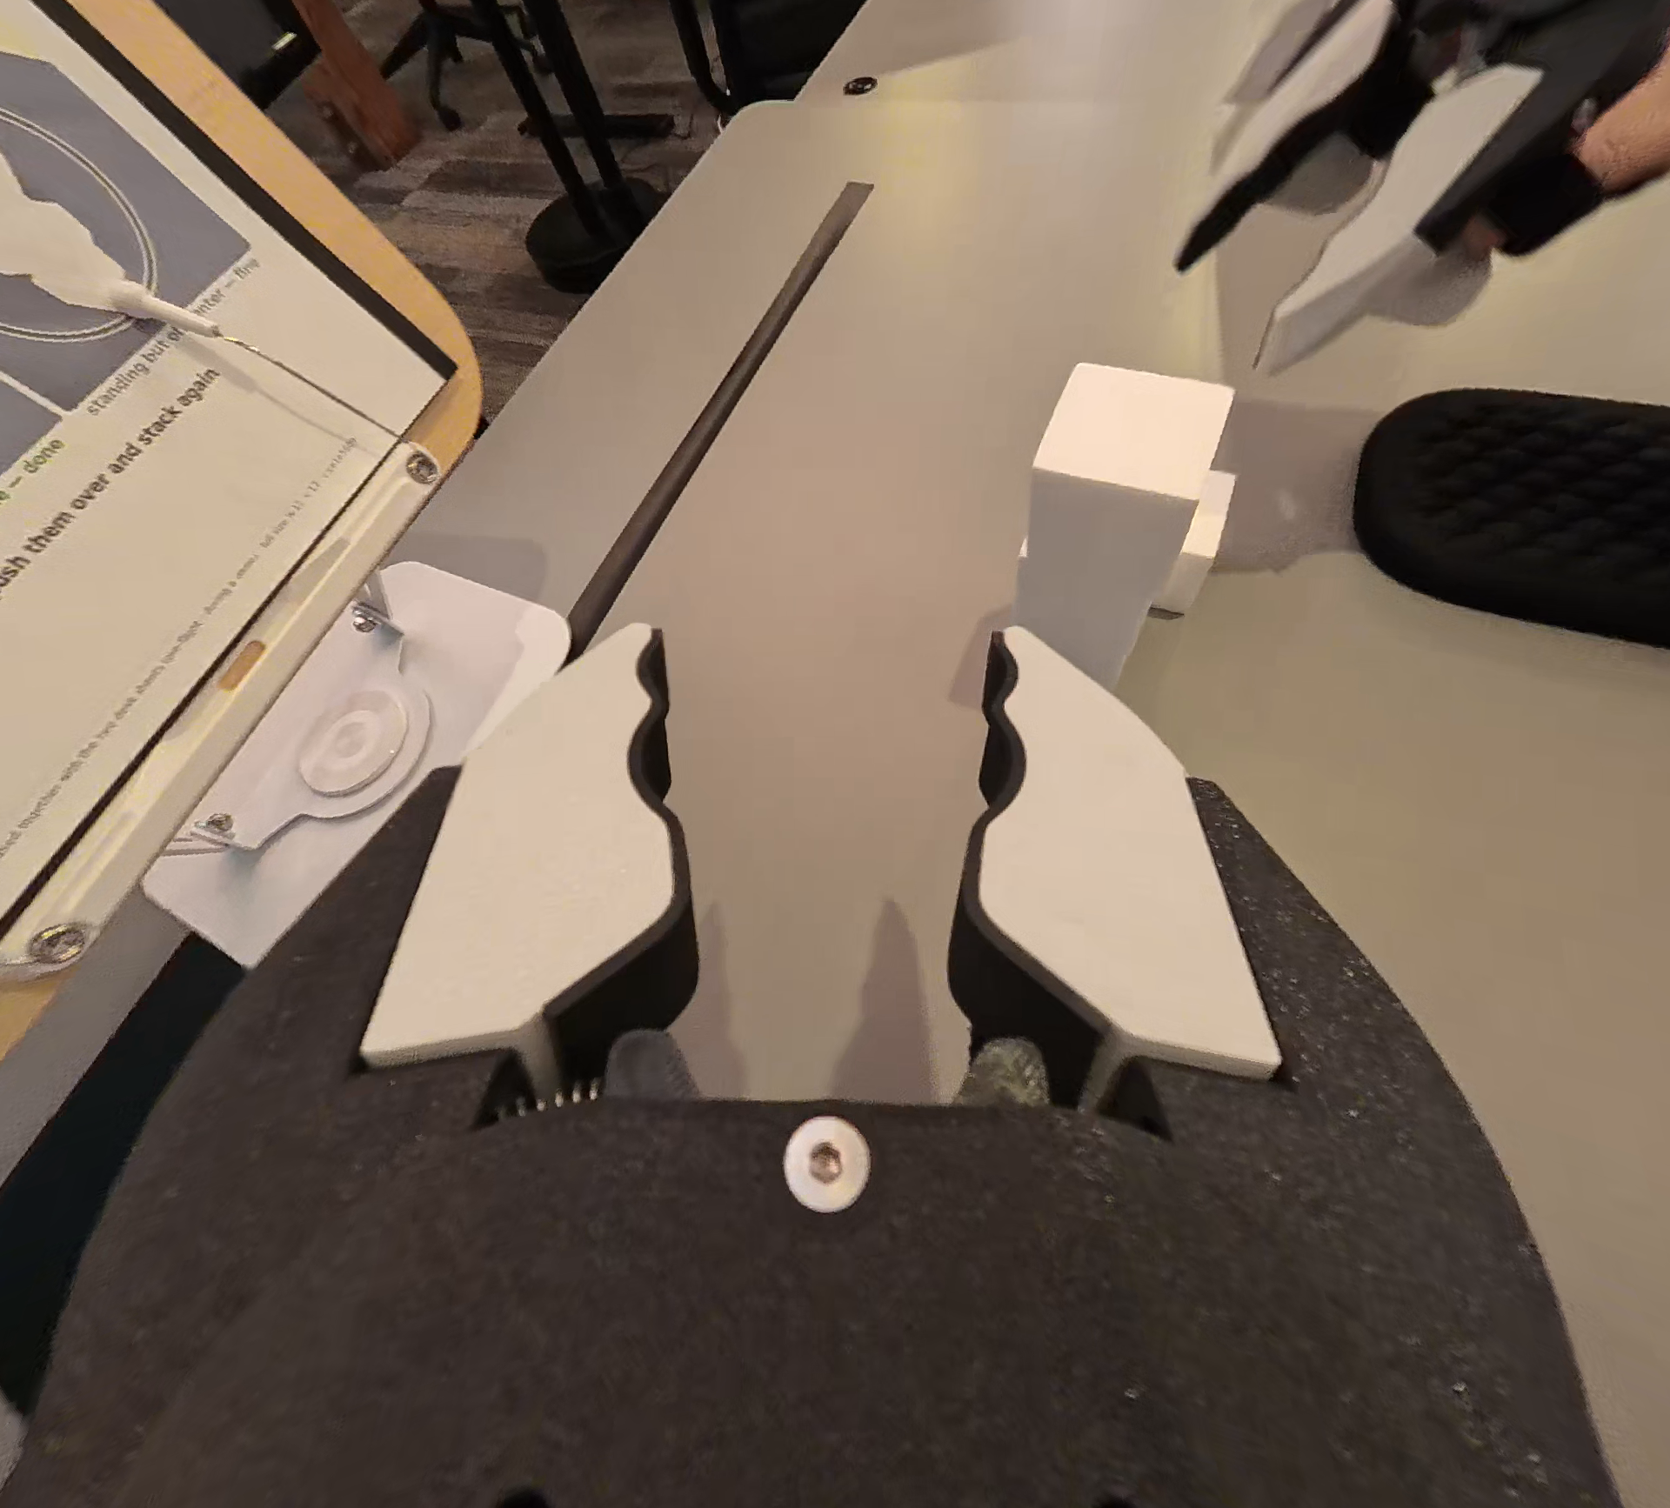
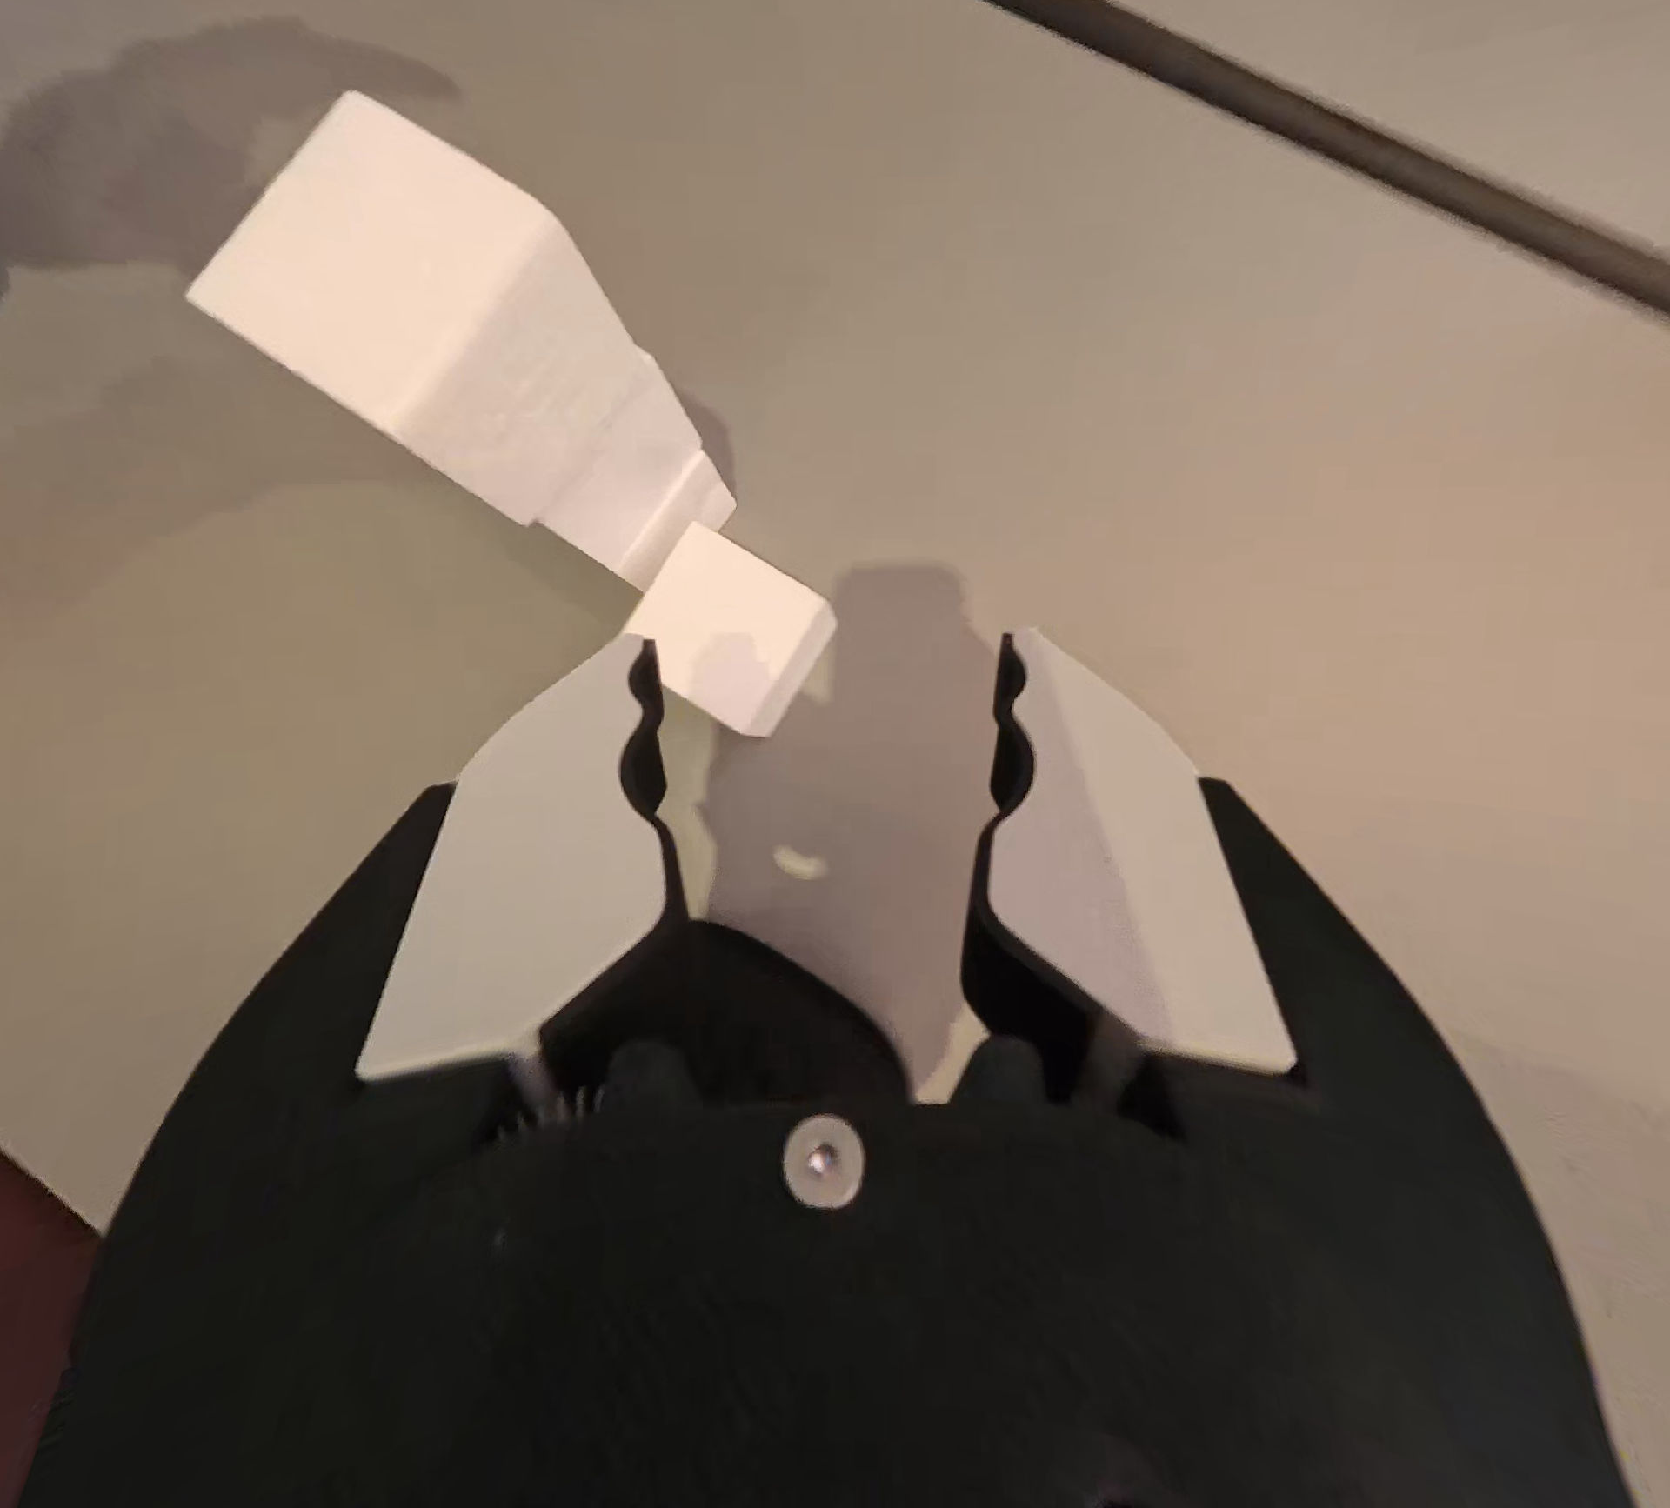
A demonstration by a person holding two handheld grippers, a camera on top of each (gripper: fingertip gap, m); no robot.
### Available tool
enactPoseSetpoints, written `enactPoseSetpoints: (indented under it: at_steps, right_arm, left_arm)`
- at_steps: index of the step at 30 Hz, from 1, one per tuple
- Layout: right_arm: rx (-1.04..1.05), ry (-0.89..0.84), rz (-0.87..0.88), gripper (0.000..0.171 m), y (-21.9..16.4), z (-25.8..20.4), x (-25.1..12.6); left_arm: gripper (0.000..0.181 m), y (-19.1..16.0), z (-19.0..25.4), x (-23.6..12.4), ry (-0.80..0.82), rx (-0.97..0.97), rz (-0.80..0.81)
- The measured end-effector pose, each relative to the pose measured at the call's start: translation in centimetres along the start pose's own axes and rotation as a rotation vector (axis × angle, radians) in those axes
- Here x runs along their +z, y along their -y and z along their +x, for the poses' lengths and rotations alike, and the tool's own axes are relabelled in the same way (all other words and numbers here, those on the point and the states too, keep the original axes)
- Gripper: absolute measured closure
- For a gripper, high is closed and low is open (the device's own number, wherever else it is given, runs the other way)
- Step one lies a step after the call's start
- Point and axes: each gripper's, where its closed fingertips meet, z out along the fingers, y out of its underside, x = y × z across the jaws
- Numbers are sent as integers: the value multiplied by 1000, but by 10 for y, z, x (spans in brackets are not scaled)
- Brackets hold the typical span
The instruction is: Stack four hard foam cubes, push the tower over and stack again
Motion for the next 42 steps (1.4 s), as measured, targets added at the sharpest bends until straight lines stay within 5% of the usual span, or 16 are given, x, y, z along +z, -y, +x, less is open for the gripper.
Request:
enactPoseSetpoints:
  at_steps: [17, 26, 31, 38, 42]
  right_arm:
    - [190, -238, -144, 93, -40, -31, 54]
    - [219, -226, -134, 112, -47, -24, 65]
    - [244, -248, -119, 113, -59, -10, 50]
    - [345, -207, -31, 113, -72, 5, 30]
    - [354, -180, -16, 113, -77, 6, 30]
  left_arm:
    - [109, 2, 6, -25, -76, -20, 76]
    - [109, 3, 14, -25, -151, -34, 101]
    - [109, 28, 65, -48, -488, -6, 272]
    - [117, 53, 134, -145, -1074, 132, 656]
    - [110, 48, 147, -186, -1247, 201, 785]
